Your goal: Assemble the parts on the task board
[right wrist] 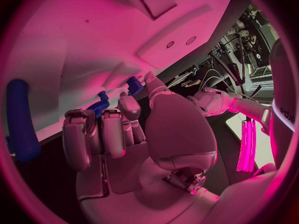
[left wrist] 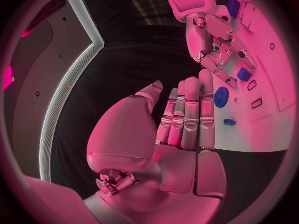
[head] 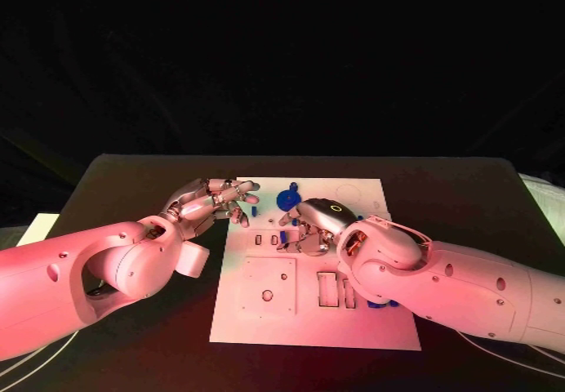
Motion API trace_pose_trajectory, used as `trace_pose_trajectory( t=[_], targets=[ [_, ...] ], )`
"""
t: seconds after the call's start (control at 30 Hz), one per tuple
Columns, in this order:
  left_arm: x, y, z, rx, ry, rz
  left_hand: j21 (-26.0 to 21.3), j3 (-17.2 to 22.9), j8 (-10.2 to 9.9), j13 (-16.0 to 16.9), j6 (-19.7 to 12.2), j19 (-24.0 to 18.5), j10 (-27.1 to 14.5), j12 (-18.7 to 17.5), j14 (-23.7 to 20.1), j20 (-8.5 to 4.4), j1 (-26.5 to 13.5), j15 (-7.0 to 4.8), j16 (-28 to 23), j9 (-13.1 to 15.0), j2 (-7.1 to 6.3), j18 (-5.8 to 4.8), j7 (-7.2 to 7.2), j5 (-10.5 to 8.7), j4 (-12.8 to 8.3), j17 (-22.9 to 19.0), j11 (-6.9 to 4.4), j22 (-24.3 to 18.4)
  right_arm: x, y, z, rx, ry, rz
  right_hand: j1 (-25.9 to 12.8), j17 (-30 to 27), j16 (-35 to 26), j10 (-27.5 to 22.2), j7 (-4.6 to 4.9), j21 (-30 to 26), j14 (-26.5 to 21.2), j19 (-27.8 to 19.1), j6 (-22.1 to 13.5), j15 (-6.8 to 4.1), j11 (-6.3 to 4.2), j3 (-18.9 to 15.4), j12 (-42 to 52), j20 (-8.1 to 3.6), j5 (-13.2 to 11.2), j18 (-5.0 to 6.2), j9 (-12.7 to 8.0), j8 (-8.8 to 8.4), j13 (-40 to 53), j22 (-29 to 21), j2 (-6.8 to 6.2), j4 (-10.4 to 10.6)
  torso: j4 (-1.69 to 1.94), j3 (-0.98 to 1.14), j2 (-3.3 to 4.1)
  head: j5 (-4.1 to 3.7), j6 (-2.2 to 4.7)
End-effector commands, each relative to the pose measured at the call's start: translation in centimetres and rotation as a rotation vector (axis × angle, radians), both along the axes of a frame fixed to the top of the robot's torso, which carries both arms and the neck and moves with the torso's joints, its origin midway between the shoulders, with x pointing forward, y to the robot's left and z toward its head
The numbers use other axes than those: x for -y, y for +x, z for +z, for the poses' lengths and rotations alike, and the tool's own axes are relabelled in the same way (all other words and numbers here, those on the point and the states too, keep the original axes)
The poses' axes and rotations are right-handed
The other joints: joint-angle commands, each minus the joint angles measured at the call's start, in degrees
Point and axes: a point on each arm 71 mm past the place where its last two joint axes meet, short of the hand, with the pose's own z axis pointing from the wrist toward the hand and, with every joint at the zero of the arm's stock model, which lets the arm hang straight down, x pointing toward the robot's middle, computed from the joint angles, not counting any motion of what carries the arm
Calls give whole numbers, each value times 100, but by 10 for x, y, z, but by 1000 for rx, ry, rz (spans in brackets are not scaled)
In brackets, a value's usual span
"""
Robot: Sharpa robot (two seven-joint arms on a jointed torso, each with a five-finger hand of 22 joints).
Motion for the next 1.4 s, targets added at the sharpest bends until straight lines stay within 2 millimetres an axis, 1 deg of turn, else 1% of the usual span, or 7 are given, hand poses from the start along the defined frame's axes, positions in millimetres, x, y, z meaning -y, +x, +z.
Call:
trace_pose_trajectory(
  t=[0.03, 0.43, 0.57, 0.7, 0.97, 1.2, 1.4],
  targets=[
    [2, 0, 1, 1, -13, -19, -17, -2, -28, 7, -28, -45, -47, -17, -40, 4, 37, -19, -24, 1, 2, 24, 0, -15, -34, -7, 13, 7, -1, -5, 11, 83, 116, 39, 121, 425, -22, -22, 3, 8, 366, 159, -29, 31, -4, -81, -3, 38, 37, -59, 15, 38, -2, 888, 14, 33, 1, 0, -3, 4, 2],
    [1, 4, -6, -30, 74, -7, 11, 30, 9, 129, 42, -56, 359, 239, 186, -24, 96, -78, 312, 17, 31, 38, -67, -21, -101, 382, -86, 23, 18, -21, 41, 101, 258, 190, 411, 438, -17, -7, -31, 16, 371, 183, 94, 7, -36, -125, 60, 25, 98, -65, 57, 70, 22, 911, 204, 10, -14, 10, -40, 40, 36],
    [3, 5, -17, -98, 224, -58, 1396, -80, 112, 838, 272, 978, 894, 1213, 1741, -227, 49, -281, 3053, 82, -26, -238, -266, -26, -181, 3504, -320, 1762, 34, -22, 55, -1, 257, 227, 520, 374, -69, -44, -64, -12, 355, 150, 236, -15, -64, -138, -7, 8, 21, -53, 89, 117, -33, 862, 287, -26, -17, 14, -81, 39, 17],
    [5, 6, -25, -172, 424, -160, 2347, -482, 249, 2357, 217, 1541, 499, 2916, 2197, -305, -373, -307, 3911, 241, -37, -404, -311, 13, 76, 4667, -402, 2989, 56, -15, 69, -45, 293, 185, 557, 375, -72, -37, -71, -12, 354, 152, 261, -22, -72, -140, 1, 0, -8, -54, 94, 117, -30, 864, 329, -37, -18, 15, -128, 42, 9],
    [3, 22, -17, -205, 857, -238, 3014, -1183, 1615, 4468, 184, 1982, 698, 5108, 2280, -412, -610, -441, 4013, 1325, 314, -591, -539, -15, 491, 4837, -568, 4015, 110, 5, 96, 27, 363, 1, 567, 405, -53, -5, -84, -5, 364, 167, 338, -34, -84, -156, 43, -14, 20, -58, 109, 133, -9, 881, 435, -19, -47, 15, -218, 90, -22],
    [5, 43, 2, -157, 1106, -238, 3087, -1883, 2642, 4487, -317, 2052, 599, 5196, 2280, -484, -797, -531, 4013, 2411, 368, -614, -660, -317, 1044, 4837, -623, 4158, 131, 16, 100, 46, 396, -86, 580, 371, -81, -26, -89, -21, 357, 148, 355, -42, -91, -190, -7, -22, 143, -51, 111, 123, -50, 852, 456, -18, -84, 29, -265, 131, -54],
    [21, 57, 12, -120, 1179, -222, 3344, -2098, 2889, 4391, -511, 2325, 587, 5134, 2280, -521, -749, -576, 4013, 2773, 517, -713, -690, -323, 1086, 4837, -643, 4629, 135, 23, 98, 19, 386, -122, 551, 321, -120, -49, -89, -51, 346, 110, 355, -42, -90, -226, -56, -25, 178, -37, 110, 115, -87, 796, 453, 3, -100, 35, -276, 140, -41]
  ],
)
